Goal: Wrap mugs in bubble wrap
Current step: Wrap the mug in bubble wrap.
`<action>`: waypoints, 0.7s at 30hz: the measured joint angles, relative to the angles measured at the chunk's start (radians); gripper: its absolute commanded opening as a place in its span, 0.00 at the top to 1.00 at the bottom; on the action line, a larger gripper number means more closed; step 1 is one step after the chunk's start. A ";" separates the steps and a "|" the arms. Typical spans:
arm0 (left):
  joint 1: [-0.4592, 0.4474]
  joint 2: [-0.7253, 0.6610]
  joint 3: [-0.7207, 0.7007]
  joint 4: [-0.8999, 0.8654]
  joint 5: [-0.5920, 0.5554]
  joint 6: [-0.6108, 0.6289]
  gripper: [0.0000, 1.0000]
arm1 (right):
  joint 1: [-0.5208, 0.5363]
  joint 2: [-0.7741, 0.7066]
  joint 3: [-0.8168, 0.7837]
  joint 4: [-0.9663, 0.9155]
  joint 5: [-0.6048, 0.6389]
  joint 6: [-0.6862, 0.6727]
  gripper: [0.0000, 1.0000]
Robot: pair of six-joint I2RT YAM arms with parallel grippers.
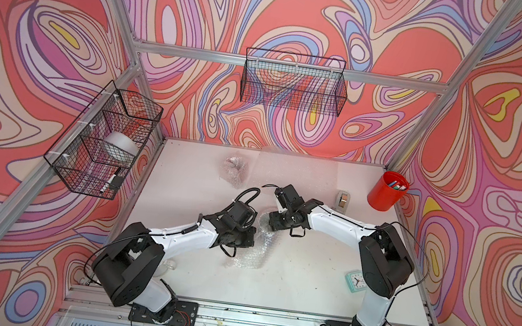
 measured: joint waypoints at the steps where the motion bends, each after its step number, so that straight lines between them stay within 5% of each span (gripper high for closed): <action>1: -0.006 0.011 -0.004 0.006 0.000 -0.006 1.00 | 0.000 0.000 0.000 0.000 0.000 0.000 0.41; 12: -0.016 0.021 -0.050 0.028 -0.019 -0.052 0.90 | 0.000 0.000 0.000 0.000 0.000 0.000 0.41; 21: -0.016 -0.422 -0.081 -0.191 -0.142 -0.051 0.78 | 0.000 0.000 0.000 -0.002 0.000 0.000 0.41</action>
